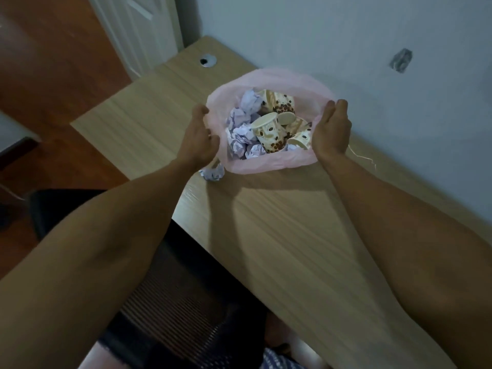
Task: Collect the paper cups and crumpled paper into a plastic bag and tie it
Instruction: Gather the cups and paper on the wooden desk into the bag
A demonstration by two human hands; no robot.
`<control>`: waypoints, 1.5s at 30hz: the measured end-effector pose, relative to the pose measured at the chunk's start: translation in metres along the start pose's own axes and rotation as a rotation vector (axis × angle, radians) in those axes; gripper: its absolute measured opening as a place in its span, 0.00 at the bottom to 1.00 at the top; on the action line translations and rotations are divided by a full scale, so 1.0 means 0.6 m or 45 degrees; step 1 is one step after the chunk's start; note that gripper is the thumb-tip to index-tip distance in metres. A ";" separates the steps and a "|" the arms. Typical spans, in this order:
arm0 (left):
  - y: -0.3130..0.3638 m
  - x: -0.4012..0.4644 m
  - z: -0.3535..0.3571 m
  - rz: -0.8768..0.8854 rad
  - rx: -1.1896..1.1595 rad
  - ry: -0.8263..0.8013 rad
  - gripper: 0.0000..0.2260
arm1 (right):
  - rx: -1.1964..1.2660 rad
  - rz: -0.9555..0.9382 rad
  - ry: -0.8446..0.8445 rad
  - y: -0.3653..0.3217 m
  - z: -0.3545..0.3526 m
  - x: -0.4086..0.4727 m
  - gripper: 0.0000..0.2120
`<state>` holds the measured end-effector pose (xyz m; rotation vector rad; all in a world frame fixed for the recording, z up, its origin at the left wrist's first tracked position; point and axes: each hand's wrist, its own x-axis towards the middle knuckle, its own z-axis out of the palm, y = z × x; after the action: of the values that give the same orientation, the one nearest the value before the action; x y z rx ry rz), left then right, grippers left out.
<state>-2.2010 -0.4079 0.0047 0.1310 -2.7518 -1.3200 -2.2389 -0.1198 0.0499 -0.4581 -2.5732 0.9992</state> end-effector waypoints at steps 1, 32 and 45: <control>-0.005 -0.015 0.002 -0.071 0.000 0.013 0.24 | -0.015 0.011 0.005 0.003 -0.001 0.000 0.17; 0.111 0.025 0.081 0.331 0.155 0.073 0.21 | -0.011 -0.001 -0.060 -0.010 -0.028 0.003 0.15; 0.024 0.040 0.044 -0.102 0.136 0.197 0.24 | -0.009 0.007 0.010 0.015 -0.045 0.009 0.14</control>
<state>-2.2286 -0.3812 0.0006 0.3394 -2.7104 -1.1281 -2.2310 -0.0958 0.0634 -0.4703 -2.5706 0.9884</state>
